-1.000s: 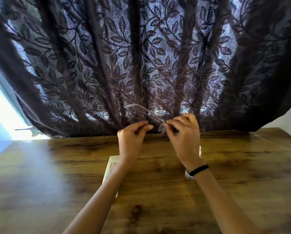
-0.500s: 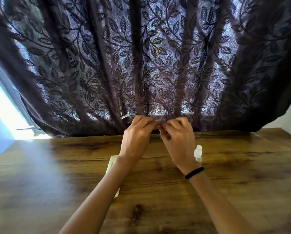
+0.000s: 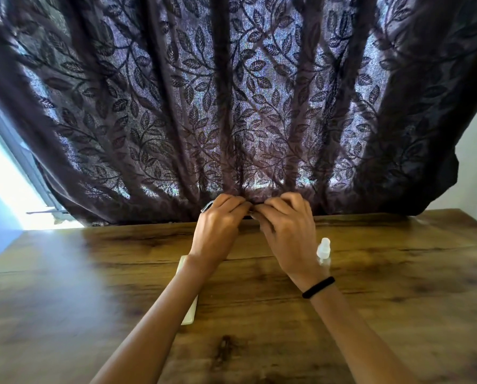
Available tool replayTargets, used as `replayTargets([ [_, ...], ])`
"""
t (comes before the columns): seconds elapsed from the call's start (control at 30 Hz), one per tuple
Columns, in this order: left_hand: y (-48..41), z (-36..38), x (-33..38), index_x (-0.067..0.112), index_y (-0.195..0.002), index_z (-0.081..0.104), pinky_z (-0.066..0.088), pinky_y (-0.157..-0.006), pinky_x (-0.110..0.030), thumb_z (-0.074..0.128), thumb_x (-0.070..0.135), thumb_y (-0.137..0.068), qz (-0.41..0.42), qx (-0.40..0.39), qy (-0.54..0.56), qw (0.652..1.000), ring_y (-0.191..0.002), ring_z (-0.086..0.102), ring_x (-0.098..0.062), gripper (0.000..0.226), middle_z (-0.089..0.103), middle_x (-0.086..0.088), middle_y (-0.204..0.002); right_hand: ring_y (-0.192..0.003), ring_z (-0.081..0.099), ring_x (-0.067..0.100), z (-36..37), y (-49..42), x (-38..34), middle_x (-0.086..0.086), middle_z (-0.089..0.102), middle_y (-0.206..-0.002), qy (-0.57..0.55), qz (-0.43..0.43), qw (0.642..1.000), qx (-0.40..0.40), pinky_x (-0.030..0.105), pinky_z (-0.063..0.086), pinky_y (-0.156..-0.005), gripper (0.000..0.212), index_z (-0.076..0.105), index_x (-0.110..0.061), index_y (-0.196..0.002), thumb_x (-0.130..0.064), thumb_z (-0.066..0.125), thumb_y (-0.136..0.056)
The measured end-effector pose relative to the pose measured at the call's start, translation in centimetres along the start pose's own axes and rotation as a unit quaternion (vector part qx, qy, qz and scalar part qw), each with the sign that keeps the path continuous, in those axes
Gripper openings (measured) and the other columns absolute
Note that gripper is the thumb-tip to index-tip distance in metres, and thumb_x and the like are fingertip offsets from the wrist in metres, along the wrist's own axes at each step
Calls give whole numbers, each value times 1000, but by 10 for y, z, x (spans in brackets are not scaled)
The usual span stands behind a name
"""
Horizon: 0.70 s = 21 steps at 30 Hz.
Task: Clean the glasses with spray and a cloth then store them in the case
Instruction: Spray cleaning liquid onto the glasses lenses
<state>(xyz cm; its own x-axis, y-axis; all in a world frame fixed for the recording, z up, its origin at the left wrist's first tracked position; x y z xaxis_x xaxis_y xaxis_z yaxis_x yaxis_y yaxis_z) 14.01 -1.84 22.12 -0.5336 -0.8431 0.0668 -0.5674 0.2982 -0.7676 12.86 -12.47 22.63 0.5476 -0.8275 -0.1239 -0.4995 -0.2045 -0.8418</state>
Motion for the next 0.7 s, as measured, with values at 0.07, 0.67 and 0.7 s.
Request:
replayTargets([
  [0.07,2,-1,-7,2,-92,71,56,-63,-37,69,-11,-67,-23,18,9,1000,-85,63,-26,27,69,-9,-91,-94,42,16,-2,-1,2,-1,68,-90,-7,8,1000,-8,33,42,-75,25,70,-12,-95,-29,70,-78],
  [0.67,32,-13,-72,-2,-88,72,42,-85,-10,69,-9,-73,-220,182,101,953,-82,65,-21,17,72,-13,-86,-97,49,7,21,100,113,-10,43,-111,-155,217,962,-57,26,47,-77,68,22,-38,-141,-53,55,-83],
  [0.7,33,-12,-74,-3,-88,72,44,-83,-14,68,-10,-73,-227,184,106,950,-82,65,-24,17,72,-14,-85,-96,52,9,25,105,113,-7,43,-116,-169,222,958,-61,26,51,-74,73,16,-38,-142,-49,58,-83],
])
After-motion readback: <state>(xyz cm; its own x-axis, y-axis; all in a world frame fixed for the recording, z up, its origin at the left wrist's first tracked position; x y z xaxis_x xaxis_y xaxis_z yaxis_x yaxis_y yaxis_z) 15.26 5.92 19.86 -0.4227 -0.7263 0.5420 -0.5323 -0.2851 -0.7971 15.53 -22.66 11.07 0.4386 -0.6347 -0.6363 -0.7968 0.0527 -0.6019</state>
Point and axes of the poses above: each hand's wrist, its own y-axis away from the middle knuckle, its own z-axis out of the palm, x = y × z, the point moved 8 cm from there along -y, towards the middle knuckle
